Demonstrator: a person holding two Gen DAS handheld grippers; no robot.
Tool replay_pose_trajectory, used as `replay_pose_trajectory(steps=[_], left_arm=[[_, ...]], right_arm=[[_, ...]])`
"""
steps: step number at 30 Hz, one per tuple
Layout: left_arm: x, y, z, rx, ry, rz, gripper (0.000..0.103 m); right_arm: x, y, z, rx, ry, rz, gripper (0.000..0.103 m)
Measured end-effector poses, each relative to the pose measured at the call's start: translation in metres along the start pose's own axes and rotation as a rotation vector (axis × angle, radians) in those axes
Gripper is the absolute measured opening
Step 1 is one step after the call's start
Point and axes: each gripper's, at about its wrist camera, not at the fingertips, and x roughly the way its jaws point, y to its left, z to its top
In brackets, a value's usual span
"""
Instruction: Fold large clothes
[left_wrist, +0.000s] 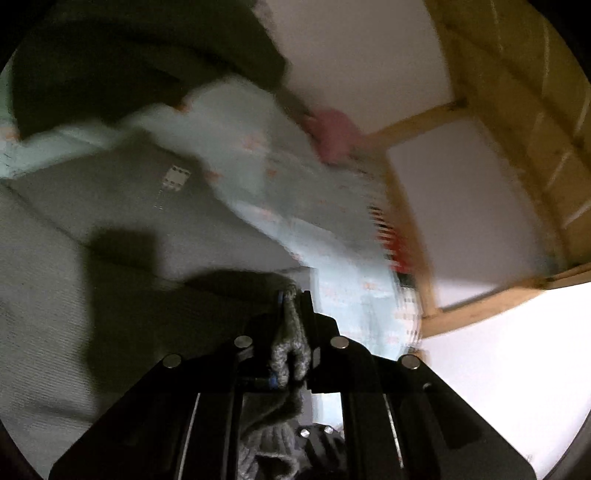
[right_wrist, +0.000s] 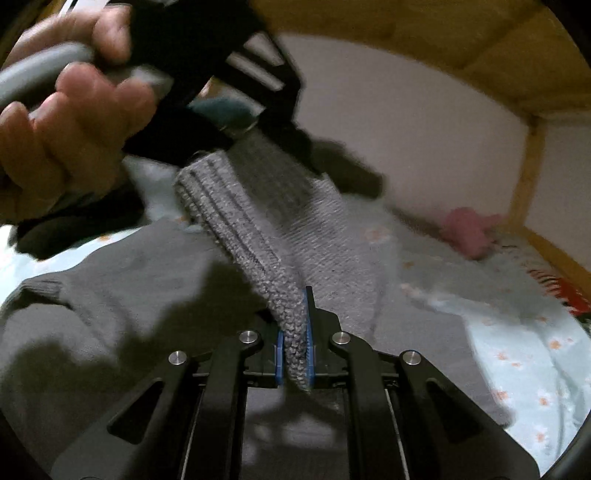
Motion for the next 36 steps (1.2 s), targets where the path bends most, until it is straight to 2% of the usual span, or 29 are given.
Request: replay_pose_trajectory(steps=[4,6,8,9,10,11,12,13,15,16,17,18,20,21,23,24,26,29,31,32,34,36], left_arm=[[-0.007,0.063,0.005,-0.004,-0.034,0.229,0.008],[-0.006,0.097,0.004,-0.039,-0.038,0.279,0.008],[-0.006,0.125,0.003,-0.089,-0.044,0.292,0.008],[-0.006,0.141,0.0,-0.12,-0.046,0.291,0.009],[-0.005,0.146,0.0,-0.132,-0.05,0.29,0.01],[-0.005,0.152,-0.001,-0.138,-0.054,0.277,0.011],[-0.005,0.156,-0.001,-0.141,-0.063,0.263,0.011],[-0.006,0.155,-0.003,-0.139,-0.072,0.259,0.011],[-0.011,0.151,0.0,-0.125,-0.101,0.261,0.013],[-0.019,0.145,0.003,-0.106,-0.137,0.293,0.016],[-0.031,0.137,0.006,-0.077,-0.183,0.334,0.033],[-0.041,0.13,0.006,-0.05,-0.227,0.357,0.063],[-0.071,0.104,0.006,0.002,-0.384,0.388,0.091],[-0.087,0.084,0.002,0.039,-0.469,0.391,0.095],[-0.092,0.062,-0.004,0.089,-0.496,0.393,0.097],[-0.086,0.049,-0.009,0.125,-0.478,0.397,0.097],[-0.062,0.036,-0.022,0.181,-0.417,0.452,0.097],[-0.004,0.039,-0.049,0.223,-0.335,0.589,0.097],[0.033,0.06,-0.064,0.214,-0.26,0.745,0.097],[0.046,0.071,-0.068,0.214,-0.238,0.797,0.097],[0.056,0.075,-0.074,0.287,-0.258,0.862,0.098],[0.061,0.072,-0.072,0.299,-0.25,0.905,0.098]], right_arm=[[0.041,0.05,-0.007,-0.015,0.117,0.086,0.009],[0.054,0.065,-0.012,-0.008,0.161,0.12,0.01],[0.069,0.082,-0.017,-0.046,0.242,0.126,0.012],[0.071,0.083,-0.017,-0.051,0.253,0.12,0.016],[0.068,0.083,-0.014,-0.043,0.25,0.134,0.032],[0.062,0.082,-0.012,-0.013,0.243,0.206,0.045],[0.053,0.078,-0.009,0.027,0.223,0.291,0.082],[0.038,0.071,-0.006,0.066,0.177,0.37,0.099],[0.017,0.055,0.0,0.088,0.13,0.392,0.099],[0.007,0.041,0.003,0.101,0.108,0.411,0.099],[0.0,0.028,0.005,0.113,0.09,0.404,0.099],[-0.007,0.01,0.008,0.124,0.074,0.365,0.099],[-0.007,-0.024,0.015,0.144,0.08,0.248,0.099],[0.0,-0.042,0.015,0.16,0.099,0.184,0.099],[0.026,-0.084,0.008,0.226,0.202,0.062,0.099],[0.038,-0.098,0.003,0.267,0.248,0.038,0.099],[0.07,-0.127,-0.015,0.325,0.342,-0.008,0.099],[0.105,-0.13,-0.044,0.339,0.462,-0.044,0.099],[0.108,-0.124,-0.055,0.281,0.447,-0.085,0.099],[0.106,-0.119,-0.056,0.269,0.435,-0.095,0.099],[0.103,-0.119,-0.055,0.268,0.438,-0.101,0.099],[0.102,-0.121,-0.056,0.274,0.446,-0.095,0.1]])
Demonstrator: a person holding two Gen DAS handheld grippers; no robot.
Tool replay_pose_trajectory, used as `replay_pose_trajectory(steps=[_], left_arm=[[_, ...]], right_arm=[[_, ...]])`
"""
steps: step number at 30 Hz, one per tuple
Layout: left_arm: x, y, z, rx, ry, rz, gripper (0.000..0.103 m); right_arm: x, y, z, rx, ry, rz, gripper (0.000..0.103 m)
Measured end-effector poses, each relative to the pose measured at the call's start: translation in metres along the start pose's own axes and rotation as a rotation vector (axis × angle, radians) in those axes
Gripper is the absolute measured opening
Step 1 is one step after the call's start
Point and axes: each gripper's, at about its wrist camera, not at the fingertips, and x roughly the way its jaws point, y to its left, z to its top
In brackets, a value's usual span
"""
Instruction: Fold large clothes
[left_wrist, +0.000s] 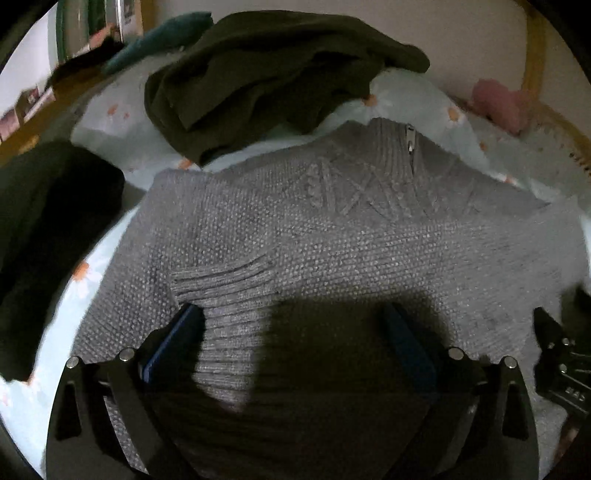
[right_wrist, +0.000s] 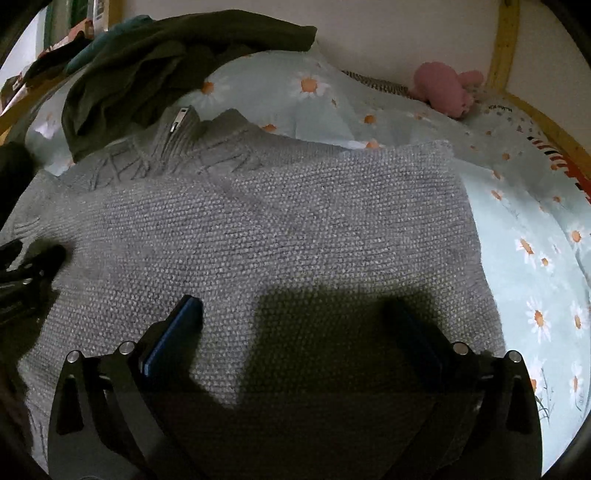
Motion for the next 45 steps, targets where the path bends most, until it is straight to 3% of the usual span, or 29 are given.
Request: replay_pose_trajectory(steps=[4,7,12,14,17,22,26,31,37,41,45], left_arm=[[0.005,0.003,0.0,-0.005,-0.002,-0.003,0.099],[0.007,0.0,-0.001,-0.005,-0.016,0.002,0.099],[0.004,-0.001,0.0,-0.003,-0.017,0.004,0.099],[0.002,0.001,0.0,-0.011,-0.014,-0.013,0.099],[-0.016,0.01,-0.002,0.011,-0.01,-0.1,0.098],[-0.075,0.043,-0.032,0.004,-0.148,-0.185,0.098],[-0.098,0.078,-0.05,-0.023,-0.151,-0.243,0.098],[-0.109,0.12,-0.073,-0.087,-0.14,-0.225,0.098],[-0.13,0.16,-0.119,-0.028,-0.162,-0.267,0.098],[-0.138,0.182,-0.159,0.027,-0.158,-0.274,0.098],[-0.134,0.196,-0.195,-0.028,-0.099,-0.336,0.098]], right_arm=[[-0.015,0.0,0.006,0.053,0.005,0.007,0.099],[-0.004,0.006,-0.007,0.018,0.002,-0.022,0.1],[0.002,0.001,-0.006,0.032,0.019,0.007,0.101],[-0.006,-0.003,-0.005,0.039,0.002,0.028,0.1],[-0.041,-0.015,-0.015,0.058,-0.078,0.097,0.1],[-0.091,-0.037,-0.041,0.05,-0.151,0.126,0.1],[-0.112,-0.048,-0.057,0.014,-0.174,0.115,0.1],[-0.122,-0.068,-0.078,0.001,-0.16,0.089,0.1],[-0.133,-0.098,-0.112,0.015,-0.167,0.085,0.1],[-0.128,-0.122,-0.144,0.062,-0.134,0.11,0.1],[-0.126,-0.128,-0.175,0.093,-0.112,0.197,0.1]])
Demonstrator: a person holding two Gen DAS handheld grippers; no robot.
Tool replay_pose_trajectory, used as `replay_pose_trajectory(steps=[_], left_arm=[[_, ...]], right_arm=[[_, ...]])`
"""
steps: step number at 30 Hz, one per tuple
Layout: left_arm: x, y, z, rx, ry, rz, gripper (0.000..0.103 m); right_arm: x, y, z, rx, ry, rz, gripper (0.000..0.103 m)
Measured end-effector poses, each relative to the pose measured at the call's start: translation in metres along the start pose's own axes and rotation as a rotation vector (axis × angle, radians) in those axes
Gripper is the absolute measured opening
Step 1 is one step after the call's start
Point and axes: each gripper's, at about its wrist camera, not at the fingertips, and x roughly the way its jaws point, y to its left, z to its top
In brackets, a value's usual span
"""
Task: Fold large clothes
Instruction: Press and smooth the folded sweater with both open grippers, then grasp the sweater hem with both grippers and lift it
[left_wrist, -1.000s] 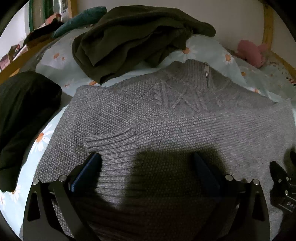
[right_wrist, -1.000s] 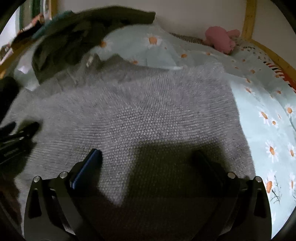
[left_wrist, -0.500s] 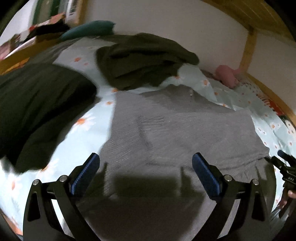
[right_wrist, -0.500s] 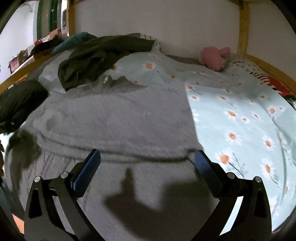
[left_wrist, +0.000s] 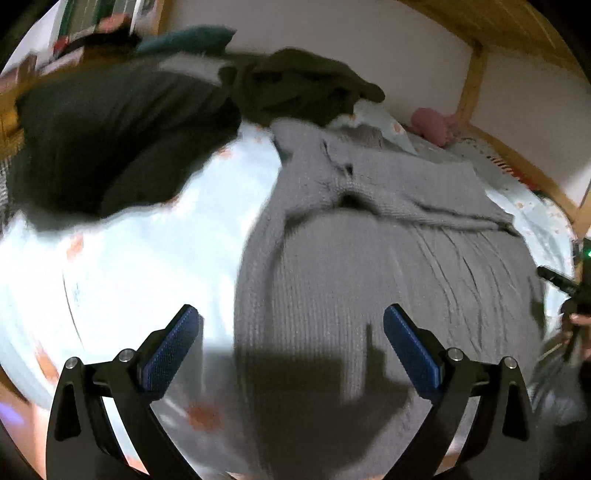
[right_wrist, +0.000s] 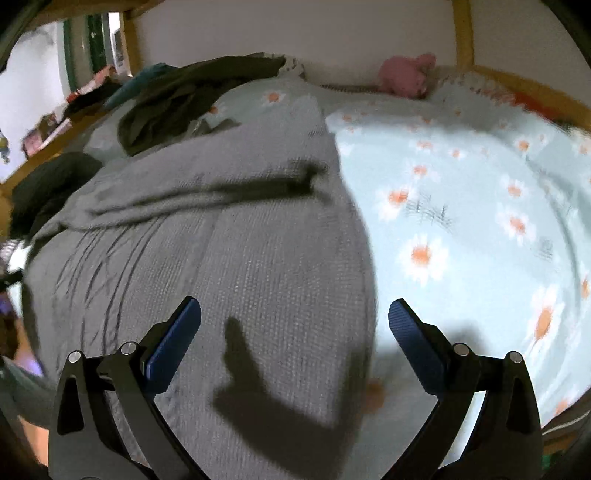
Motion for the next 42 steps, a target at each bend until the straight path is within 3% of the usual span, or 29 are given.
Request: replay_pose_trajectory(steps=[7,13,17,21,22,24,25,27,29,33,34,35,36,37,38,40,41,42], left_arm=[[-0.003,0.008,-0.055,-0.05,0.061,-0.059,0.098],[0.006,0.013,-0.09,-0.173,0.127,-0.165,0.098],[0.008,0.013,-0.105,-0.263,0.123,-0.239,0.098],[0.014,0.006,-0.112,-0.306,0.163,-0.295,0.097],[0.017,0.002,-0.113,-0.289,0.192,-0.285,0.094],[0.02,-0.004,-0.118,-0.27,0.233,-0.252,0.064],[0.022,-0.004,-0.119,-0.279,0.248,-0.242,0.057],[0.027,0.001,-0.122,-0.353,0.267,-0.311,0.033],[0.026,0.004,-0.124,-0.416,0.279,-0.365,0.022],[0.019,-0.004,-0.121,-0.46,0.261,-0.483,0.019],[0.017,-0.006,-0.119,-0.466,0.255,-0.509,0.019],[0.013,-0.009,-0.118,-0.461,0.249,-0.522,0.019],[0.009,-0.014,-0.115,-0.447,0.242,-0.537,0.019],[0.007,-0.016,-0.117,-0.441,0.24,-0.542,0.019],[0.005,-0.018,-0.115,-0.43,0.241,-0.543,0.019],[0.004,-0.018,-0.116,-0.424,0.254,-0.517,0.019],[0.009,-0.017,-0.119,-0.427,0.285,-0.473,0.019],[0.015,-0.015,-0.122,-0.43,0.307,-0.443,0.019]], right_arm=[[-0.001,0.003,-0.055,0.002,0.069,0.122,0.1],[0.003,0.006,-0.082,0.045,0.153,0.244,0.1],[0.002,-0.001,-0.092,0.157,0.159,0.371,0.1],[0.001,-0.015,-0.103,0.238,0.155,0.443,0.086],[0.001,-0.016,-0.106,0.242,0.153,0.446,0.084],[-0.001,-0.019,-0.11,0.252,0.146,0.464,0.084],[-0.003,-0.02,-0.112,0.255,0.145,0.467,0.084],[-0.005,-0.022,-0.116,0.256,0.157,0.475,0.084],[-0.007,-0.026,-0.121,0.272,0.181,0.51,0.084],[-0.005,-0.038,-0.128,0.348,0.188,0.591,0.085],[-0.002,-0.043,-0.13,0.39,0.193,0.631,0.08],[0.001,-0.044,-0.132,0.41,0.207,0.676,0.071],[0.002,-0.039,-0.132,0.395,0.215,0.703,0.047],[0.001,-0.035,-0.131,0.371,0.217,0.722,0.032],[0.0,-0.027,-0.13,0.346,0.225,0.771,0.031],[0.004,-0.019,-0.132,0.305,0.273,0.72,0.031],[0.015,-0.012,-0.139,0.261,0.342,0.6,0.031],[0.023,-0.007,-0.144,0.245,0.381,0.57,0.032]])
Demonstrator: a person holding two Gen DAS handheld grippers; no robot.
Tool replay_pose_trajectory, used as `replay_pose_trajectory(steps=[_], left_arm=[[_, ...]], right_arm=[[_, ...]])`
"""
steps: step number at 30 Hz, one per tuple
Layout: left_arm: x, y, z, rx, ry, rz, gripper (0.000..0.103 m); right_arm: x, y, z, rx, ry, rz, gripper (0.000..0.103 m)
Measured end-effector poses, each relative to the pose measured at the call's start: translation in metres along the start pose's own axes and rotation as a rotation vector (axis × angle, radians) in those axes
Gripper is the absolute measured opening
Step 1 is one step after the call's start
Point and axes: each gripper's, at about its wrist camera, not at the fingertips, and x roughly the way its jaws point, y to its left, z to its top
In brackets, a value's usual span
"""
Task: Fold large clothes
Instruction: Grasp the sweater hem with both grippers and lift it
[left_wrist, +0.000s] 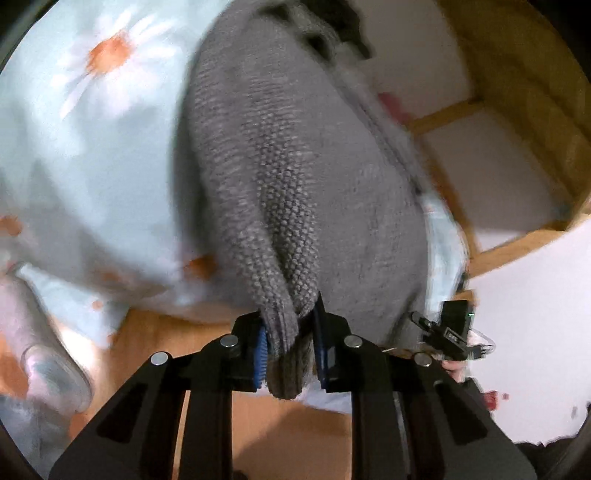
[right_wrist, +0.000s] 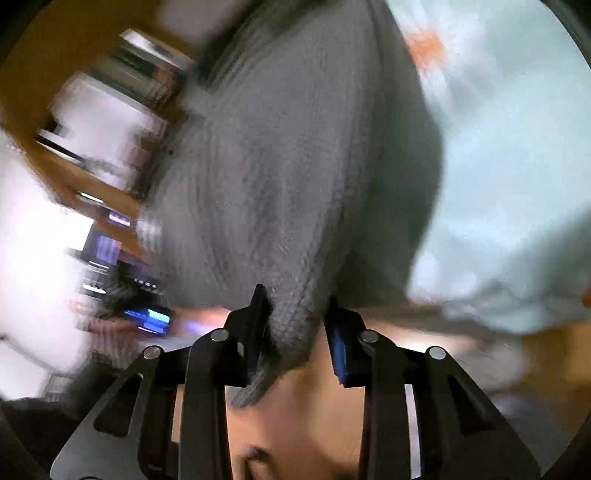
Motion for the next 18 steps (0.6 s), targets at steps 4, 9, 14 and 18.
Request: replay_pose_trajectory(steps=[4,9,14,18], left_arm=[[0.006,0.008,-0.002,-0.028,0.024,0.017,0.019],[-0.007,-0.009,-0.002,0.04,0.026,0.007,0.018],[-0.024,-0.015,-0.001,0.002,0.025,-0.023,0.018],[-0.049,-0.026,-0.001,0.014,0.012,-0.035,0.017]], right_arm=[[0.036,0.013,-0.009,-0.07,0.099,-0.002,0.032],[0.013,0.037,-0.009,-0.057,0.014,0.27,0.009],[-0.024,0.051,-0.013,-0.018,-0.106,0.446,0.009],[-0.042,0.058,-0.016,-0.018,-0.165,0.49,0.009]])
